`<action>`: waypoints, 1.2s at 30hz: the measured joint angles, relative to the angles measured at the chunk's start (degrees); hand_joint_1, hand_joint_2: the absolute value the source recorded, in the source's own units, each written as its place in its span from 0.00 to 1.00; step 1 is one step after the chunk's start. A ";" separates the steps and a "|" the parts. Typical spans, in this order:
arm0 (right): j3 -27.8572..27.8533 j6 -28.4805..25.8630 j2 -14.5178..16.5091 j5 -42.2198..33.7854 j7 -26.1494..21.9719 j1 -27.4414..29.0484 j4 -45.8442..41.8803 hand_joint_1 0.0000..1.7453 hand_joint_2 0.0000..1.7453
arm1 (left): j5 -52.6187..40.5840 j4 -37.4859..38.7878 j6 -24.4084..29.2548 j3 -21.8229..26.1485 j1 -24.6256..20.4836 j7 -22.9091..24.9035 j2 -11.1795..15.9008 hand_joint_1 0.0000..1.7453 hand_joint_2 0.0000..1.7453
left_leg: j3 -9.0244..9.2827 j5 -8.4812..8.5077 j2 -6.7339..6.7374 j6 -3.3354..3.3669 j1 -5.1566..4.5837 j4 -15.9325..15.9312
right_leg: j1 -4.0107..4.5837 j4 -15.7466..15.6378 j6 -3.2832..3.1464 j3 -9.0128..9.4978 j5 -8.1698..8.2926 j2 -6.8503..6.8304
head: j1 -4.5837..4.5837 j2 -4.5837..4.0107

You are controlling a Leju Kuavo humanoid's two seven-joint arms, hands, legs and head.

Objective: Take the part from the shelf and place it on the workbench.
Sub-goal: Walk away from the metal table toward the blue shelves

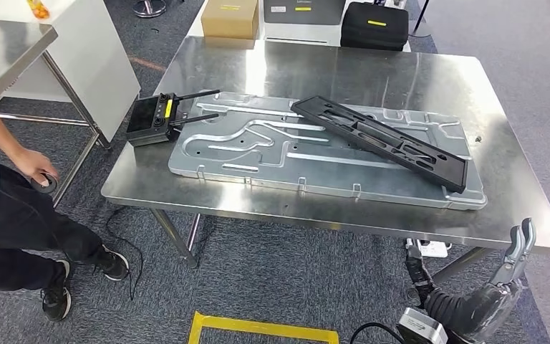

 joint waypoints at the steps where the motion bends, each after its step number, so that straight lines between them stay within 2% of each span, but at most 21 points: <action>1: 0.00 -0.01 -0.01 -0.31 -0.13 0.03 0.05 0.00 1.00 | 0.01 0.00 -0.01 0.02 -0.01 0.15 0.00 0.00 0.00 | -0.26 0.11 -0.03 -0.21 -0.04 0.25 | 0.15 -3.02 -0.27 1.68 0.91 0.01 | 0.01 0.00; 2: 0.00 -0.02 -0.01 -0.58 -0.29 0.05 0.09 0.00 1.00 | 0.02 0.00 -0.01 0.05 -0.02 0.28 0.00 0.00 0.00 | -0.44 0.26 -0.05 -0.48 -0.08 0.44 | 0.30 -4.80 -0.57 2.53 1.21 0.03 | -0.01 0.00; 4: 0.00 -0.04 -0.01 -0.92 -0.55 0.12 0.15 0.00 1.00 | 0.03 0.00 -0.01 0.21 -0.09 0.38 0.01 0.00 0.00 | -0.65 0.69 -0.09 -1.16 -0.19 0.51 | 0.55 -5.33 -1.19 2.30 1.61 0.07 | -0.01 0.00; 6: 0.00 -0.04 -0.02 -1.25 -0.69 0.12 0.22 0.00 1.00 | 0.04 0.00 -0.01 0.51 -0.15 0.54 0.05 0.00 0.00 | -1.10 0.43 -0.14 -1.85 -0.21 0.98 | 0.19 -5.78 -2.00 1.83 2.16 0.00 | -0.02 0.00; 8: 0.00 -0.03 -0.04 -1.69 -0.87 0.17 0.30 0.00 1.00 | 0.05 0.00 -0.04 0.80 -0.14 0.86 0.10 0.00 0.00 | -2.70 -2.84 -0.22 -2.55 -0.04 4.63 | -0.12 -6.09 -2.79 1.00 3.07 -0.12 | -0.11 0.00; 10: 0.00 -0.02 -0.07 -1.99 -1.04 0.31 0.42 0.00 1.00 | 0.04 0.00 -0.14 0.91 -0.12 1.02 0.11 0.00 0.00 | -5.19 -7.70 -0.23 -3.18 0.27 11.73 | -0.05 -6.03 -3.09 -0.08 3.83 -0.21 | -0.20 0.00; 12: -0.05 -0.03 -0.09 -2.12 -1.29 0.76 0.53 0.00 1.00 | 0.01 0.00 -0.20 0.92 -0.08 0.63 0.12 0.00 0.00 | -5.74 -9.50 -0.21 -3.53 0.48 15.90 | 0.01 -5.86 -2.97 -1.15 4.51 -0.28 | -0.20 0.00; 13: -0.15 -0.04 -0.09 -2.24 -1.49 1.13 0.54 0.00 1.00 | -0.02 0.00 -0.16 0.92 -0.04 0.34 0.12 0.00 0.00 | -4.40 -8.79 -0.21 -3.56 0.55 14.86 | 0.00 -5.72 -2.85 -1.62 4.80 -0.31 | -0.20 0.00; 16: -0.57 -0.04 -0.09 -2.77 -2.02 2.23 0.35 0.00 1.00 | -0.08 0.00 0.11 0.92 0.05 -0.07 0.12 0.00 0.00 | 3.45 -5.10 -0.25 -3.01 0.50 3.60 | 0.03 -5.20 -2.29 -2.55 5.42 -0.30 | -0.20 0.00; 18: -0.72 -0.04 -0.09 -2.94 -2.19 2.57 0.21 0.00 1.00 | -0.09 0.00 0.23 0.91 0.05 -0.14 0.11 0.00 0.00 | 5.56 -4.35 -0.30 -2.38 0.21 -0.27 | 0.08 -5.05 -1.62 -2.73 5.89 -0.26 | -0.19 0.00; 20: -0.84 -0.04 -0.09 -3.00 -2.26 2.78 0.10 0.00 1.00 | -0.10 0.00 0.26 0.89 0.06 -0.19 0.08 0.00 0.00 | 5.05 -3.82 -0.30 -1.66 0.13 -0.70 | 0.14 -5.23 -0.78 -2.85 6.48 -0.25 | -0.16 0.00; 22: -1.02 -0.04 -0.09 -3.04 -2.25 3.09 -0.04 0.00 1.00 | -0.13 0.00 0.20 0.88 0.08 -0.20 0.03 0.00 0.00 | 4.54 -2.93 -0.08 -0.65 0.36 -1.31 | 0.10 -4.25 -0.18 -3.55 5.36 -0.14 | -0.13 0.00; 25: -1.45 -0.04 -0.11 -3.46 -2.37 3.74 -0.13 0.00 1.00 | -0.17 0.00 0.16 0.85 0.07 -0.03 -0.04 0.00 0.00 | 3.13 -1.51 0.19 0.37 0.36 -1.51 | -0.06 4.51 0.30 -6.64 -1.71 -0.01 | -0.11 0.00; 26: -1.60 -0.04 -0.13 -3.74 -2.48 4.02 -0.13 0.00 1.00 | -0.18 0.00 0.15 0.84 0.07 0.11 -0.08 0.00 0.00 | 2.57 -1.17 0.20 0.41 0.27 -1.38 | -0.06 7.83 0.45 -7.51 -3.44 -0.02 | -0.12 0.00; 27: -1.75 -0.04 -0.16 -4.07 -2.60 4.29 -0.13 0.00 1.00 | -0.19 0.00 0.14 0.83 0.08 0.28 -0.10 0.00 0.00 | 2.01 -0.89 0.22 0.40 0.18 -1.18 | -0.06 9.74 0.54 -7.68 -4.06 -0.02 | -0.12 0.00; 28: -1.89 -0.04 -0.20 -4.40 -2.72 4.54 -0.13 0.00 1.00 | -0.19 0.00 0.12 0.83 0.09 0.43 -0.13 0.00 0.00 | 1.50 -0.67 0.22 0.34 0.12 -0.94 | -0.06 9.44 0.54 -6.75 -3.52 -0.02 | -0.12 0.00; 29: -1.99 -0.04 -0.24 -4.66 -2.81 4.72 -0.13 0.00 1.00 | -0.19 0.00 0.10 0.82 0.09 0.52 -0.14 0.00 0.00 | 1.06 -0.51 0.22 0.26 0.08 -0.66 | -0.04 6.92 0.44 -4.72 -2.19 -0.02 | -0.12 0.00; 31: -2.13 -0.04 -0.30 -4.96 -2.91 4.85 -0.13 0.00 1.00 | -0.19 0.00 0.04 0.82 0.02 0.69 -0.16 0.00 0.00 | 0.36 -0.29 0.20 -0.02 -0.03 -0.03 | 0.14 -1.20 -0.04 0.70 0.30 -0.01 | -0.14 0.00; 32: -2.16 -0.04 -0.31 -5.00 -2.93 4.89 -0.13 0.00 1.00 | -0.19 0.00 -0.02 0.82 -0.03 0.78 -0.16 0.00 0.00 | 0.16 -0.15 0.18 -0.25 -0.08 0.19 | 0.31 -4.03 -0.33 2.39 1.04 0.00 | -0.13 0.00; 33: -2.19 -0.04 -0.32 -5.00 -2.95 4.88 -0.13 0.00 1.00 | -0.19 0.00 -0.11 0.83 -0.09 0.87 -0.15 0.00 0.00 | 0.02 0.01 0.16 -0.53 -0.13 0.36 | 0.48 -5.68 -0.62 3.22 1.23 0.02 | -0.13 0.00; 36: -2.21 -0.04 -0.33 -4.84 -2.96 4.70 -0.09 0.00 1.00 | -0.14 0.00 -0.53 0.85 -0.31 1.07 -0.09 0.00 0.00 | -0.35 0.44 0.09 -1.63 -0.23 0.50 | 0.40 -6.51 -1.57 2.73 1.89 -0.04 | -0.14 0.00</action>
